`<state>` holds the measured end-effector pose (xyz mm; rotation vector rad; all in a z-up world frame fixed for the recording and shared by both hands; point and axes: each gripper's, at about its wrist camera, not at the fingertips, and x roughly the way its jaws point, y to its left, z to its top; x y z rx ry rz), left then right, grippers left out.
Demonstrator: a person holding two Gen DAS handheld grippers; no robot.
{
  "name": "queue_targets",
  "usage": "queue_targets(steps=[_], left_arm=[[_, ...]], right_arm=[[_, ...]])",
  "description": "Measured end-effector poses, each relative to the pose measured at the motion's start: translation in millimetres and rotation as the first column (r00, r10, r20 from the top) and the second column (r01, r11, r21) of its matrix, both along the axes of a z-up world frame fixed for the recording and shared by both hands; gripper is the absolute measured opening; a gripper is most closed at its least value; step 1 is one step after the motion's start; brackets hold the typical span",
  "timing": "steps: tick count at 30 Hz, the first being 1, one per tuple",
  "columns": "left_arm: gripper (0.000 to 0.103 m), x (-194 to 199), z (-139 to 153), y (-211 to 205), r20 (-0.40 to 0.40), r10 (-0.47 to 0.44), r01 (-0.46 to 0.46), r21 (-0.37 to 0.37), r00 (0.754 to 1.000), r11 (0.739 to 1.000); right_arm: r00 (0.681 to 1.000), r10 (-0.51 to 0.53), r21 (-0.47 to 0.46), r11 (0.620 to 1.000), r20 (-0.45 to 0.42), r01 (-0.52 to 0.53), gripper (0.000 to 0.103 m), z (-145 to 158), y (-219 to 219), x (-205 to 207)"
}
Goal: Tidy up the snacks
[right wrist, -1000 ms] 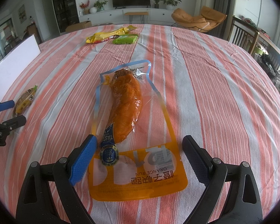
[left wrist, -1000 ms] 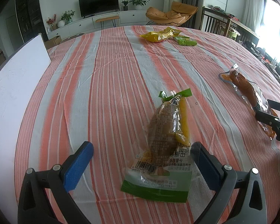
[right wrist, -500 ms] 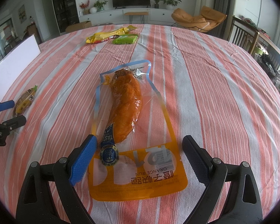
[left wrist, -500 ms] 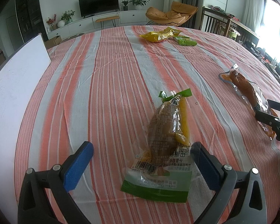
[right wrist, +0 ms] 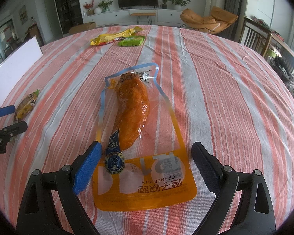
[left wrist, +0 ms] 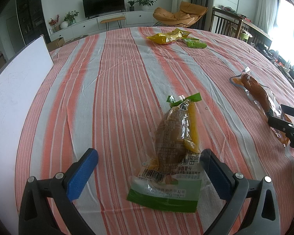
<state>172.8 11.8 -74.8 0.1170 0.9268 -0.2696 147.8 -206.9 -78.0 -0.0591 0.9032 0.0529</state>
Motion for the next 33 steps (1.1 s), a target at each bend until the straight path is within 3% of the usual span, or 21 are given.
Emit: queue_targets(steps=[30, 33], left_arm=[[0.103, -0.4, -0.8, 0.1, 0.001, 0.0, 0.0, -0.001, 1.0, 1.0], [0.103, 0.2, -0.6, -0.3, -0.025, -0.039, 0.039, 0.007, 0.999, 0.999]], right_arm=[[1.0, 0.0, 0.0, 1.0, 0.0, 0.0, 0.094, 0.2, -1.3, -0.3], [1.0, 0.006, 0.014, 1.0, -0.002, -0.006, 0.095, 0.6, -2.7, 0.6]])
